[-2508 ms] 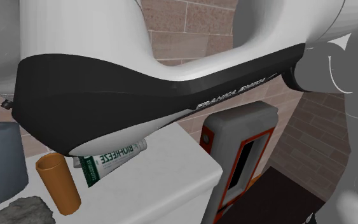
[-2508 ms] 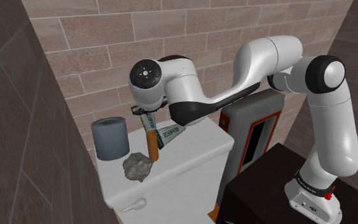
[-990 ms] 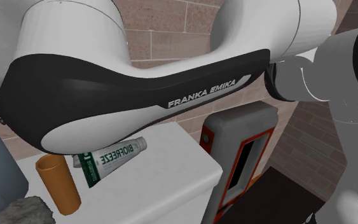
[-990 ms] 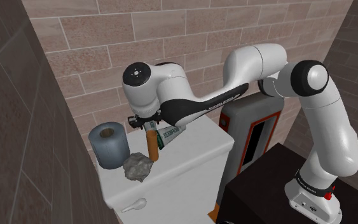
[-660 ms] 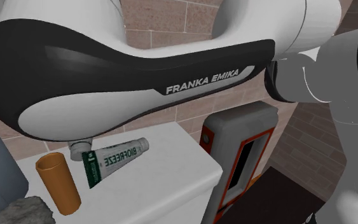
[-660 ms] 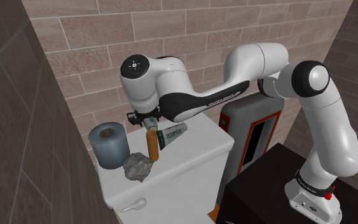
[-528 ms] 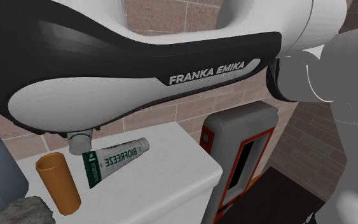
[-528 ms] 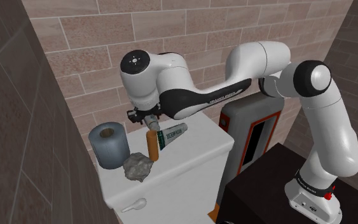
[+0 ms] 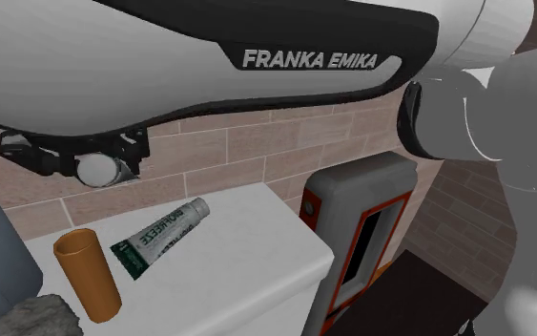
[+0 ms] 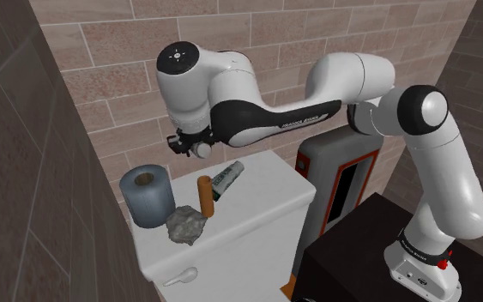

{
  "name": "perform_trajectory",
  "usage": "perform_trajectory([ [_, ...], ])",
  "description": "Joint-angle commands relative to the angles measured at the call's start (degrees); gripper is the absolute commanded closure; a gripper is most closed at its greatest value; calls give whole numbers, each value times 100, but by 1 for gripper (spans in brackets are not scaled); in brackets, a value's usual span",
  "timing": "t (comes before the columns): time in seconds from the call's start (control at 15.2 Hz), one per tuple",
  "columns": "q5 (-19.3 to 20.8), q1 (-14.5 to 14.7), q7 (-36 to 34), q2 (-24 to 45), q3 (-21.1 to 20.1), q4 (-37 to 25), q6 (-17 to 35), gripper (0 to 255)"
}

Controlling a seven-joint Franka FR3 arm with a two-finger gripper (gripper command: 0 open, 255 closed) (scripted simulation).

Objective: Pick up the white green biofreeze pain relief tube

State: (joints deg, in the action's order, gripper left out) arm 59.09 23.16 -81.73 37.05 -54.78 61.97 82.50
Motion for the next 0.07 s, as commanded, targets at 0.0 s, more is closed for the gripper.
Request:
perform_trajectory([
  [0.0,34,15,30,5,41,-99,-62,255],
])
